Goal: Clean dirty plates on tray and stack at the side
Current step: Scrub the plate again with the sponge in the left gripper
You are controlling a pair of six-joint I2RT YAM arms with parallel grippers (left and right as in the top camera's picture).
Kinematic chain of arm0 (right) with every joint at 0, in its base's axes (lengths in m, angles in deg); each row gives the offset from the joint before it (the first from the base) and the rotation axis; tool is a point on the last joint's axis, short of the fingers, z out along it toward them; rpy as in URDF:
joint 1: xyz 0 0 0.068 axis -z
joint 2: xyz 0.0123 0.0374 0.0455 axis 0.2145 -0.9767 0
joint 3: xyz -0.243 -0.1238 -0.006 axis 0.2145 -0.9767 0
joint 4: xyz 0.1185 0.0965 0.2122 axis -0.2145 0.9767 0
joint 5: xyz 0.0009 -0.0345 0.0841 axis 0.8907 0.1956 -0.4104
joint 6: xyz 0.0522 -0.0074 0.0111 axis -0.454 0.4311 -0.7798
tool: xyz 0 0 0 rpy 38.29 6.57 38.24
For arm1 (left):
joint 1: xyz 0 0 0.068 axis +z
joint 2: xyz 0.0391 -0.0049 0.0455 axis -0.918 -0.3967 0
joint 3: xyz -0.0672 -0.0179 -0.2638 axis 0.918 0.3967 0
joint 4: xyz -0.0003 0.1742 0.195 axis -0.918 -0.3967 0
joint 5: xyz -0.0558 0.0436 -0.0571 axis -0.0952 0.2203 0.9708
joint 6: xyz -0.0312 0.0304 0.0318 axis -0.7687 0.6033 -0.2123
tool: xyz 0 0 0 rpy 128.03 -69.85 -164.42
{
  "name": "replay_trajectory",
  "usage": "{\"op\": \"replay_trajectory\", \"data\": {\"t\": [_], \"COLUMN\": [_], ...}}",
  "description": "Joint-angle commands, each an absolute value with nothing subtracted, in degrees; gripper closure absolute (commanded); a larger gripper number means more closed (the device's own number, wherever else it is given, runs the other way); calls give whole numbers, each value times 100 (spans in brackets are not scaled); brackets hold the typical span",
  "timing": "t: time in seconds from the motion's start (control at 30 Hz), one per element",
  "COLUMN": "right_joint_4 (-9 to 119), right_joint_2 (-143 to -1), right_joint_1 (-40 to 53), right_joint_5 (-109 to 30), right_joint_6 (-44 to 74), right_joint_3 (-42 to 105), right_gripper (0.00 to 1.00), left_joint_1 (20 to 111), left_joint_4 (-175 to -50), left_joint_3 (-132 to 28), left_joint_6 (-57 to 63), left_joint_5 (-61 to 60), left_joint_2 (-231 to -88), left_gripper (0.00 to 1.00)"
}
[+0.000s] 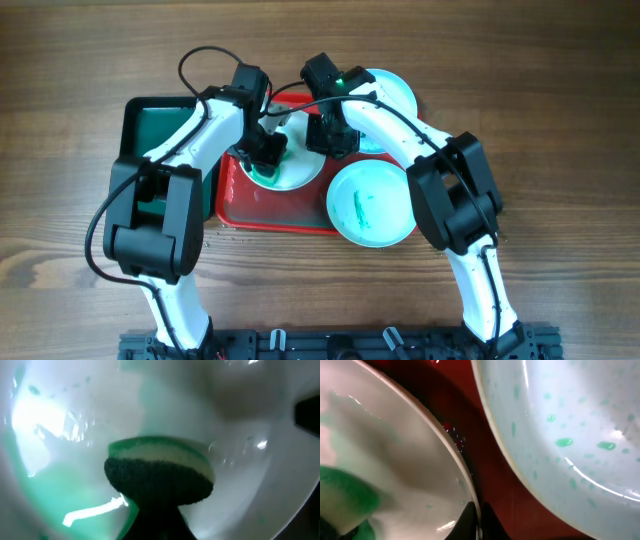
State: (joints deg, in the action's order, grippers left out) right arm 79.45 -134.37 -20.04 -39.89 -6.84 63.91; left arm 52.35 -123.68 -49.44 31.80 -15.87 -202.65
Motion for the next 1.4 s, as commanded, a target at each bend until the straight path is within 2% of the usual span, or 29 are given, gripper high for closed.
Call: {"op": "replay_trajectory", "data": {"t": [0.0, 0.2, 0.33, 0.47, 0.57, 0.67, 0.87, 0.93, 0.97, 1.17, 1.37], "right_joint_4": [7910, 7910, 7910, 7897, 7886, 7886, 7886, 7888, 7886, 7884, 7871], "right_joint_2": [-13533, -13533, -13533, -13533, -13533, -13533, -13533, -13533, -13533, -13533, -13533], "right_joint_1": [-1986, -1986, -1986, -1986, -1986, -1986, -1986, -1986, -1986, -1986, -1986], "right_joint_5": [-3664, -3664, -3664, -3723, -3723, -3723, -3751, -3764, -3764, -3764, -3768], "right_joint_6": [-701, -680, -660, -581, -564, -566, -557, -553, -551, -548, -522], "right_joint_3": [6385, 6385, 6385, 6385, 6385, 6385, 6385, 6385, 6385, 6385, 6385], "right_gripper": [96, 96, 96, 96, 96, 96, 96, 96, 96, 96, 96], "left_joint_1": [5221, 5226, 5226, 5221, 5221, 5221, 5239, 5237, 5237, 5239, 5193], "left_joint_4": [-11653, -10879, -10982, -11550, -12263, -12671, -11887, -11520, -11209, -10870, -11502], "left_joint_3": [-4888, -4888, -4888, -4888, -4888, -4888, -4888, -4888, -4888, -4888, -4888], "left_joint_6": [2457, 1178, 870, 1056, 2015, 2704, 2653, 2551, 2120, 684, 422], "left_joint_5": [-1860, -3869, -4214, -3414, -1572, -234, -88, -400, -1178, -4020, -4177], "left_joint_2": [-20232, -20232, -20232, -20232, -20232, -20232, -20232, -20232, -20232, -20235, -20235], "left_gripper": [96, 96, 96, 96, 96, 96, 96, 96, 96, 96, 96]}}
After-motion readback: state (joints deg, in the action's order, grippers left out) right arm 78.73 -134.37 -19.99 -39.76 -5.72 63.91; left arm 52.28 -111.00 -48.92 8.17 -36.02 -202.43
